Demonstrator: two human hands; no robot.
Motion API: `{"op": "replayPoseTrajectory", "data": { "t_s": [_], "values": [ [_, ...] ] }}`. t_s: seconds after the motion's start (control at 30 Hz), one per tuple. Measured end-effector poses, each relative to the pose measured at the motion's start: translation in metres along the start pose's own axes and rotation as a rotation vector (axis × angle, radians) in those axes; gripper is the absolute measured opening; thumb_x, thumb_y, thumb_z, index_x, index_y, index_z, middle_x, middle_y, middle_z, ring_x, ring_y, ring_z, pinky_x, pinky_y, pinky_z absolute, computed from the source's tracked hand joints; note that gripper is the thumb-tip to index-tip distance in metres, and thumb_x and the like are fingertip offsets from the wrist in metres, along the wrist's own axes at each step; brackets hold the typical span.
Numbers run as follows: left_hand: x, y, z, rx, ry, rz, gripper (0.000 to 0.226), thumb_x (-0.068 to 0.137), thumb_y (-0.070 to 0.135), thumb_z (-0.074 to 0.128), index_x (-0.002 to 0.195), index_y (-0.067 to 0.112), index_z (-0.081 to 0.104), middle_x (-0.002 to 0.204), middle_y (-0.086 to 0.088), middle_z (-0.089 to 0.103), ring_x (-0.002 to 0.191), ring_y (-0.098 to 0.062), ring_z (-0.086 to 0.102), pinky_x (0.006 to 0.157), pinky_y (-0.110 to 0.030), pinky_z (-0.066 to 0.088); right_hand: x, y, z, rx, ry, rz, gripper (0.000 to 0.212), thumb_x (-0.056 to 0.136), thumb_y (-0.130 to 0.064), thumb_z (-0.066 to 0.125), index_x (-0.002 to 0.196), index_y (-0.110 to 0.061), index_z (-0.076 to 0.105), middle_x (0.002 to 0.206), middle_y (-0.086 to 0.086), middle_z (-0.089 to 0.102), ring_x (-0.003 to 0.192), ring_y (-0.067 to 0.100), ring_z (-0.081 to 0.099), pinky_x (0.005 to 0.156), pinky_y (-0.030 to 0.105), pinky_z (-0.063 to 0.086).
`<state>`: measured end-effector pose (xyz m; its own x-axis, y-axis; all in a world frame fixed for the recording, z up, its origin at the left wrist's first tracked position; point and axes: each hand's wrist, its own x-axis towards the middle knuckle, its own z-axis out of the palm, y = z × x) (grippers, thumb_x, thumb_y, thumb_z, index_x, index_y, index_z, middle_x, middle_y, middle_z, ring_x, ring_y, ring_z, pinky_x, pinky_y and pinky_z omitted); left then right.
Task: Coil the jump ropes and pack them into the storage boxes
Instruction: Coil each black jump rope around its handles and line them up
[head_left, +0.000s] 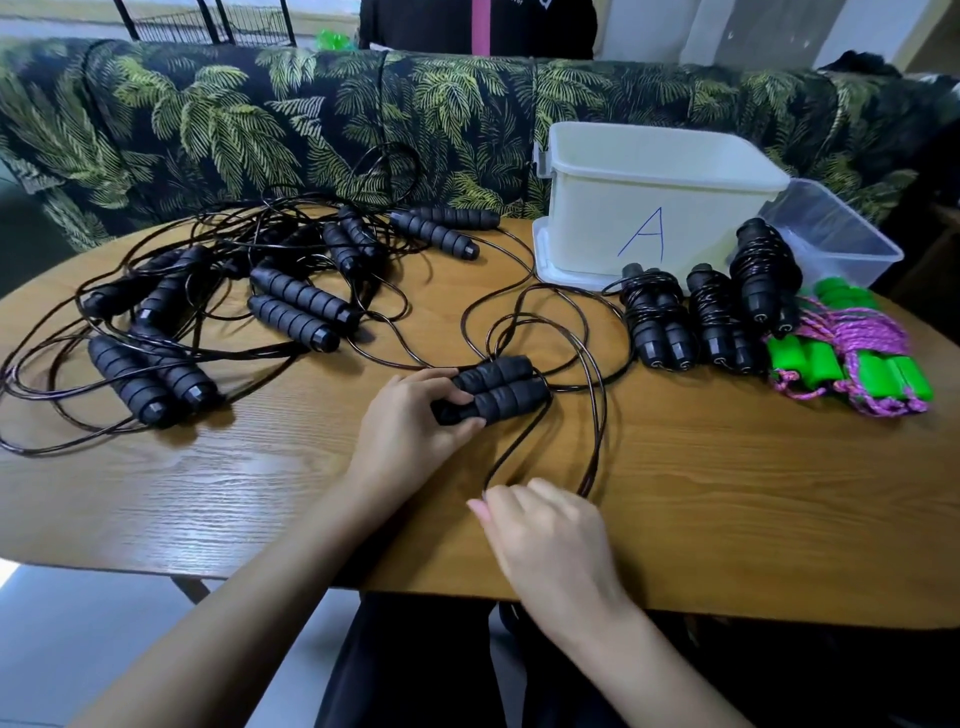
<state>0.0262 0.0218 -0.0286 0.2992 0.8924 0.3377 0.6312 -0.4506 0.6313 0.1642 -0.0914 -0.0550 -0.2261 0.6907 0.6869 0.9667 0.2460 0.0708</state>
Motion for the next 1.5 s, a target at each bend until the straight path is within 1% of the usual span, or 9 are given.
{"op": "replayPoseTrajectory", "data": {
  "t_s": [0.17,0.27,0.37,0.57,0.77,1.03,1.17,1.3,1.5],
  "values": [
    [0.000,0.000,-0.003,0.073,-0.031,0.037,0.035,0.076,0.046,0.079,0.101,0.021,0.077,0.127,0.000,0.066,0.113,-0.021,0.062,0.095,-0.041,0.051,0.004,-0.020,0.001,-0.036,-0.013,-0.003,0.036,0.094,-0.033,0.049,0.062,-0.021,0.059,0.054,-0.005,0.054,0.054,0.014,0.054,0.048,0.027,0.043],
    [0.001,0.006,-0.015,0.132,-0.148,0.055,0.072,0.068,0.079,0.060,0.106,0.019,0.075,0.131,-0.003,0.064,0.118,-0.021,0.060,0.095,-0.039,0.052,0.006,-0.024,0.001,-0.033,-0.041,-0.017,0.036,0.093,-0.034,0.048,0.062,-0.021,0.060,0.053,-0.004,0.054,0.053,0.015,0.055,0.048,0.028,0.045],
    [0.003,0.014,-0.023,0.253,-0.322,0.057,0.090,0.059,0.079,0.070,0.124,0.018,0.064,0.145,-0.002,0.051,0.130,-0.024,0.050,0.103,-0.039,0.045,0.005,-0.030,-0.001,0.000,-0.090,-0.047,0.032,0.092,-0.034,0.055,0.064,-0.020,0.061,0.055,-0.004,0.056,0.055,0.015,0.057,0.049,0.029,0.048],
    [0.011,0.018,-0.020,0.282,-0.252,0.063,0.052,0.072,0.039,0.078,0.119,0.019,0.064,0.117,0.002,0.065,0.104,-0.024,0.061,0.077,-0.025,0.041,0.008,0.018,-0.010,-0.014,-0.086,-0.167,0.033,0.095,-0.037,0.050,0.068,-0.023,0.065,0.060,-0.007,0.058,0.059,0.014,0.057,0.053,0.028,0.048],
    [0.013,0.014,-0.015,0.239,-0.182,0.084,0.037,0.075,0.028,0.076,0.110,0.017,0.067,0.093,0.003,0.063,0.089,-0.023,0.061,0.071,-0.025,0.040,0.022,0.117,-0.024,0.016,-0.258,-0.247,0.044,0.098,-0.051,0.040,0.071,-0.023,0.062,0.066,-0.012,0.057,0.070,0.014,0.055,0.053,0.025,0.046],
    [0.012,-0.015,-0.005,0.025,-0.141,0.218,0.029,0.068,0.021,0.080,0.092,0.012,0.066,0.095,0.006,0.063,0.091,-0.024,0.056,0.077,-0.029,0.045,0.017,0.173,-0.013,0.366,-0.509,0.107,0.041,0.090,-0.066,0.039,0.076,-0.036,0.063,0.077,-0.021,0.061,0.086,0.001,0.056,0.103,0.031,0.039],
    [0.014,-0.026,-0.011,-0.194,-0.137,0.190,0.033,0.067,0.040,0.071,0.094,0.020,0.067,0.105,0.009,0.067,0.099,-0.013,0.063,0.091,-0.015,0.046,0.027,0.169,-0.011,0.466,-0.643,0.347,0.022,0.085,-0.059,0.058,0.069,-0.045,0.065,0.070,-0.020,0.064,0.083,-0.004,0.055,0.083,0.030,0.043],
    [0.010,-0.007,-0.038,-0.271,-0.166,0.347,0.028,0.071,0.033,0.075,0.096,0.027,0.065,0.113,0.006,0.068,0.104,-0.012,0.064,0.091,-0.025,0.050,0.061,0.167,-0.007,0.532,-0.690,0.451,0.028,0.085,-0.050,0.067,0.062,-0.035,0.068,0.055,-0.019,0.060,0.055,-0.002,0.052,0.067,0.029,0.044],
    [-0.006,0.046,-0.052,0.231,-0.225,0.718,0.047,0.076,0.039,0.072,0.109,0.017,0.047,0.100,0.001,0.064,0.090,-0.019,0.053,0.079,-0.029,0.043,0.150,0.120,-0.014,0.442,-0.555,0.387,0.028,0.085,-0.055,0.066,0.074,-0.030,0.072,0.074,-0.018,0.068,0.080,0.005,0.064,0.075,0.028,0.047]
  ]
}}
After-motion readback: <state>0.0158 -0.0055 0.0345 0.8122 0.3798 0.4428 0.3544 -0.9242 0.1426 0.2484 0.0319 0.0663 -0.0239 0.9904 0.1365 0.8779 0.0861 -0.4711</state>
